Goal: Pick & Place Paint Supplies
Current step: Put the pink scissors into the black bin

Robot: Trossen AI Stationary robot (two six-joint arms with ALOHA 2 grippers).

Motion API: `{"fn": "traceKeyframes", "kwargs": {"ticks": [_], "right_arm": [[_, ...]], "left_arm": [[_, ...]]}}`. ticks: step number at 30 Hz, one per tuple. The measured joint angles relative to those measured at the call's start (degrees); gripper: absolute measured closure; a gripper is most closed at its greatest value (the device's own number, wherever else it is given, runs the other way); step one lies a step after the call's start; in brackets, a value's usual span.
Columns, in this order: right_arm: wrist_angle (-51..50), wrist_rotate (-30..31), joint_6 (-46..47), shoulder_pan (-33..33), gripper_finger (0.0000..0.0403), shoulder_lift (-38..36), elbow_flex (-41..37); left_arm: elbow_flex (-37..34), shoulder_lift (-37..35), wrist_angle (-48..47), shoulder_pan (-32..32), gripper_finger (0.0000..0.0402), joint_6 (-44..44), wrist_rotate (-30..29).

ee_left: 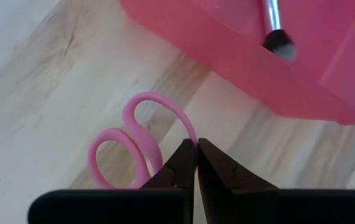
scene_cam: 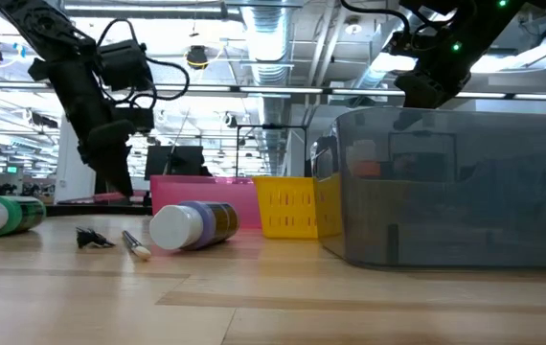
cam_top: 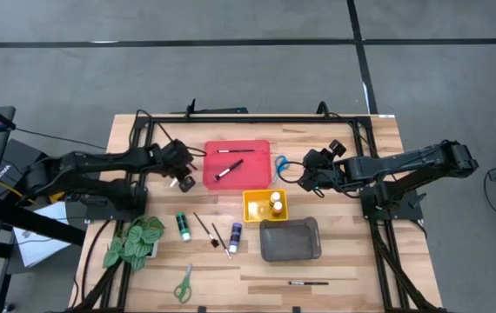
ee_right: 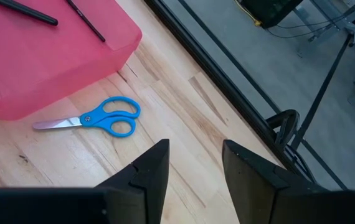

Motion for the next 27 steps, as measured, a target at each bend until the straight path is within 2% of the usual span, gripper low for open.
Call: {"fn": "traceKeyframes", "kwargs": {"ticks": [21, 27], "right_arm": [[0.0, 0.0, -0.2, 0.0, 0.0259, 0.0, 0.0], [0.1, 0.0, -1.4, 0.0, 0.0259, 0.0, 0.0]], "left_arm": [[0.1, -12.1, -0.1, -7.4, 0.0401, -0.6, 1.6], [0.1, -14.8, 4.1, -9.1, 0.0401, 2.3, 6.5]]}}
